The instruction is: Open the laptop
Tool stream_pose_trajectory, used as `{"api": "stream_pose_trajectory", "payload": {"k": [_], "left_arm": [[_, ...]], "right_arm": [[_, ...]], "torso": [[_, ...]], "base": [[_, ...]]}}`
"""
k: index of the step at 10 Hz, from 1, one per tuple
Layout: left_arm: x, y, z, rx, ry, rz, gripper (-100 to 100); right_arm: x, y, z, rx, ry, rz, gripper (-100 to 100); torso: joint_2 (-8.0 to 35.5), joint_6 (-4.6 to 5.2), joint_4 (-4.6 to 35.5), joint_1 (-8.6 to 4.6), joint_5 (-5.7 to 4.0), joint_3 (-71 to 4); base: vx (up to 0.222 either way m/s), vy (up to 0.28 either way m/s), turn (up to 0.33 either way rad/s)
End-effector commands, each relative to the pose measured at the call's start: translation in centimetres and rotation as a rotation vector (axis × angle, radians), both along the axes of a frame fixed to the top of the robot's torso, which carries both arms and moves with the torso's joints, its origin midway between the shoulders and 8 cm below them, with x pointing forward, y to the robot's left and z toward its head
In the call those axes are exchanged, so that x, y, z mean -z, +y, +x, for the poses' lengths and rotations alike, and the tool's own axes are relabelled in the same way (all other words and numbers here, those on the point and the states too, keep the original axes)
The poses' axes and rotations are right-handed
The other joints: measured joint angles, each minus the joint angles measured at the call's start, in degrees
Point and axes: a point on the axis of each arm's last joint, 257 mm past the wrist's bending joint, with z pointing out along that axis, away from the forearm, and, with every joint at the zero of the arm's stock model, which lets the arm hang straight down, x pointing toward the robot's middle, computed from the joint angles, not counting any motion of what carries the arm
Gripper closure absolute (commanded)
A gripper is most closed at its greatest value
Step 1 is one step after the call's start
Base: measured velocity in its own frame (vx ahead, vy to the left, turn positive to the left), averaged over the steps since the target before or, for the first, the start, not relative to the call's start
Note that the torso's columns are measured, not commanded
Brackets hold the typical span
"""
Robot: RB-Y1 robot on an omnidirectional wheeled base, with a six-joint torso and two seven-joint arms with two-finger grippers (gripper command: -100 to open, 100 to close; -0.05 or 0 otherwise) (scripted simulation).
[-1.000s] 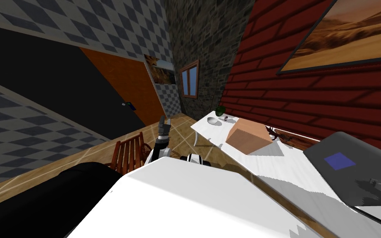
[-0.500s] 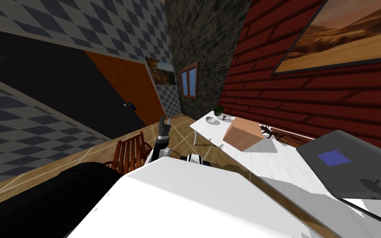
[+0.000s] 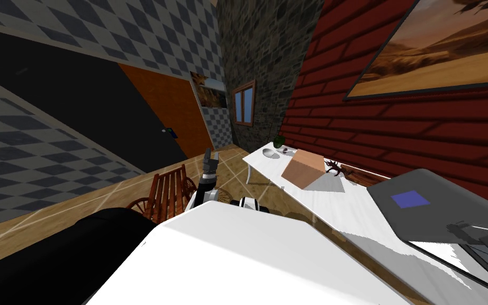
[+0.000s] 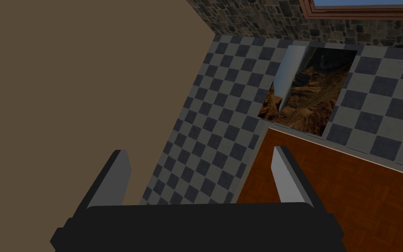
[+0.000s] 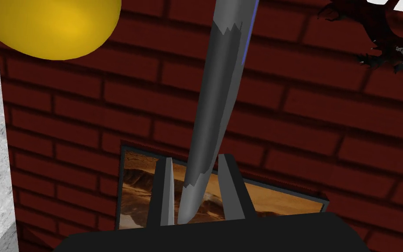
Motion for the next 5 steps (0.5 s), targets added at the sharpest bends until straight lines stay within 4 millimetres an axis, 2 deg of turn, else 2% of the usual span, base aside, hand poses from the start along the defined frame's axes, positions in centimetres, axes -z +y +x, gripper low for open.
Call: {"api": "stream_pose_trajectory", "payload": {"k": [1, 3, 4, 5], "left_arm": [[0.0, 0.0, 0.0, 0.000, 0.000, 0.000, 0], [0.0, 0.0, 0.0, 0.000, 0.000, 0.000, 0], [0.0, 0.0, 0.0, 0.000, 0.000, 0.000, 0], [0.0, 0.0, 0.0, 0.000, 0.000, 0.000, 0]], "right_arm": [[2.2, 0.3, -0.1, 0.021, -0.052, 0.095, 100], [3.3, 0.4, 0.2, 0.030, -0.098, 0.157, 100], [1.5, 0.2, 0.6, 0.015, -0.096, 0.120, 100], [3.0, -0.1, 0.8, 0.044, -0.160, 0.180, 100]], "torso": [[-0.1, -0.07, -0.1, -0.14, -0.09, -0.1], [-0.1, -0.10, -0.1, -0.15, -0.27, 0.0], [-0.1, -0.13, -0.1, -0.14, -0.33, 0.0], [-0.2, -0.14, -0.1, 0.07, -0.15, -0.1]], "base": [[-0.082, -0.084, 0.038], [-0.090, -0.072, 0.029], [-0.044, -0.025, -0.005], [-0.124, -0.055, 0.126]]}}
